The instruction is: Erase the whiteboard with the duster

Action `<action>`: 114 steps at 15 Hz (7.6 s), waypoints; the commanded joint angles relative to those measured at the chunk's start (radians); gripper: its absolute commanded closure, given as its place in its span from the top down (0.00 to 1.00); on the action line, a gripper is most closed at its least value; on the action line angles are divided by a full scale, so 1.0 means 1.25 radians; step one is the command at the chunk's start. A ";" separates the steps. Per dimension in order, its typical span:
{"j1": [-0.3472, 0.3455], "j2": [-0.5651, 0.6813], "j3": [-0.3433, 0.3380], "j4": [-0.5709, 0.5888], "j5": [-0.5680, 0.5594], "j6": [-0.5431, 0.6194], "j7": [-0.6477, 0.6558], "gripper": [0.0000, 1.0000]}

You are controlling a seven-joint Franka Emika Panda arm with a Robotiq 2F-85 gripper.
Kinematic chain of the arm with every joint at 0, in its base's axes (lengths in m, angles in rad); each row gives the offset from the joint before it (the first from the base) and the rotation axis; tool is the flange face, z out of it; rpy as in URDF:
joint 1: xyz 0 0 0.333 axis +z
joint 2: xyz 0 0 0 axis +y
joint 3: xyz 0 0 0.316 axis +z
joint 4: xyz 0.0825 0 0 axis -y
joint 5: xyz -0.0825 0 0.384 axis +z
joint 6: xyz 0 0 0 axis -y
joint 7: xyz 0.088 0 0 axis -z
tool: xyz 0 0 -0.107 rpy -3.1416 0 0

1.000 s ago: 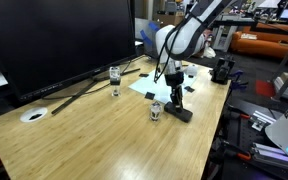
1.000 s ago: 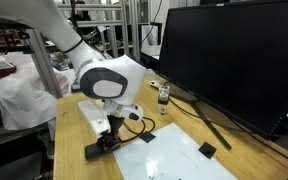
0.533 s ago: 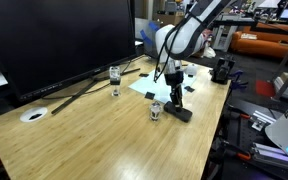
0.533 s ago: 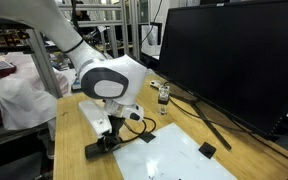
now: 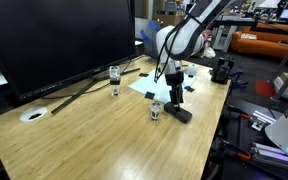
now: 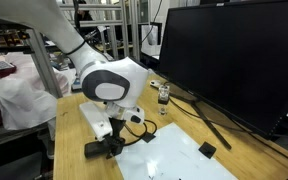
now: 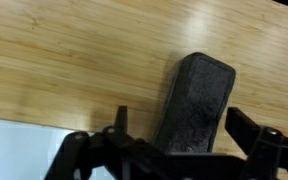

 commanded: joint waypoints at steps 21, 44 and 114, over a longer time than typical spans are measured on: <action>0.015 0.046 0.022 0.058 0.001 -0.012 0.138 0.26; -0.125 0.105 -0.077 0.201 -0.082 -0.136 -0.056 0.26; -0.143 0.483 -0.066 0.869 -0.233 -0.350 -0.204 0.26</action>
